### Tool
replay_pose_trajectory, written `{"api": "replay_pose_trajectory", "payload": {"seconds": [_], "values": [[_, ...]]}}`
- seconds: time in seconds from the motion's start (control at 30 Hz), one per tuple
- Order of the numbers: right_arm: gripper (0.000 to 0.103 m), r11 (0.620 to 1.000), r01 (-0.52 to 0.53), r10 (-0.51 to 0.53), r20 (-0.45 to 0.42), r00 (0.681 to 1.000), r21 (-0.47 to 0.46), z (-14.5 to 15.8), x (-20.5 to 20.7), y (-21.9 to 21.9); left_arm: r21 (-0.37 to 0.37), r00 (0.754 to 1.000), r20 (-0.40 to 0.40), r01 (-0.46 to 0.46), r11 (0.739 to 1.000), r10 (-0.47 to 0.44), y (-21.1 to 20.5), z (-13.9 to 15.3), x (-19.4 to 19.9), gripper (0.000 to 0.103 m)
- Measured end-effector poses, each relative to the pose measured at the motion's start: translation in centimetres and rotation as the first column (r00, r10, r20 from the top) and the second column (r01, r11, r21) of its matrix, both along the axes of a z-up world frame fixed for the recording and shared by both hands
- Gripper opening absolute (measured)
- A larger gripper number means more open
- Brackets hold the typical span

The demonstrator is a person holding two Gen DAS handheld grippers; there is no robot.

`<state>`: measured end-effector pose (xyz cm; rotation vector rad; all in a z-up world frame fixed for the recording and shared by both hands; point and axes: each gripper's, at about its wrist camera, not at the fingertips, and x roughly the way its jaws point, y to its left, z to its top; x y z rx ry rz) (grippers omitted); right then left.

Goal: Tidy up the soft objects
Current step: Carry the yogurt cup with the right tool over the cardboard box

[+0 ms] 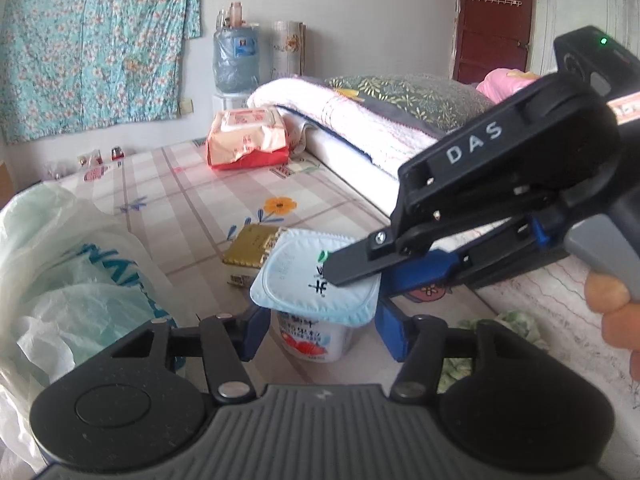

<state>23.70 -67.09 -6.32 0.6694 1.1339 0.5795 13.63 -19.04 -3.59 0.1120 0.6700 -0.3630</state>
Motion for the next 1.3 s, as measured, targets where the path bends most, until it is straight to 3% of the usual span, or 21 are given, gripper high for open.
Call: {"api": "replay_pose_trajectory", "payload": {"seconds": [0.33,0.6,0.77,0.97,1.1,1.3], "values": [[0.026,1.000,-0.004,0.004,0.040,0.999,-0.022,2.5,-2.4,0.8,-0.013,0.998,0.062,0.012,1.000,-0.011,0.7,2.1,-2.2,0.054],[0.026,0.995,-0.085,0.091,0.175,0.980,-0.045,8.8,-3.8,5.4,-0.037,0.983,0.168,-0.065,0.997,0.070,5.0,6.7,-5.0,0.054],[0.027,0.974,-0.227,0.220,0.271,0.937,-0.007,13.0,-3.6,12.9,-0.047,0.937,0.268,-0.220,0.974,0.224,10.6,10.4,-6.5,0.054],[0.029,0.899,-0.436,0.406,0.311,0.859,0.033,15.8,-3.4,24.9,-0.024,0.861,0.305,-0.420,0.907,0.406,18.4,13.3,-8.2,0.054],[0.029,0.832,-0.549,0.518,0.247,0.819,0.076,15.2,-3.1,32.7,0.003,0.826,0.257,-0.520,0.854,0.502,22.9,13.8,-8.9,0.054],[0.029,0.749,-0.662,0.656,0.103,0.747,0.027,12.3,-5.2,41.4,-0.004,0.818,-0.014,-0.576,0.818,0.576,29.1,12.4,-8.5,0.054]]}}
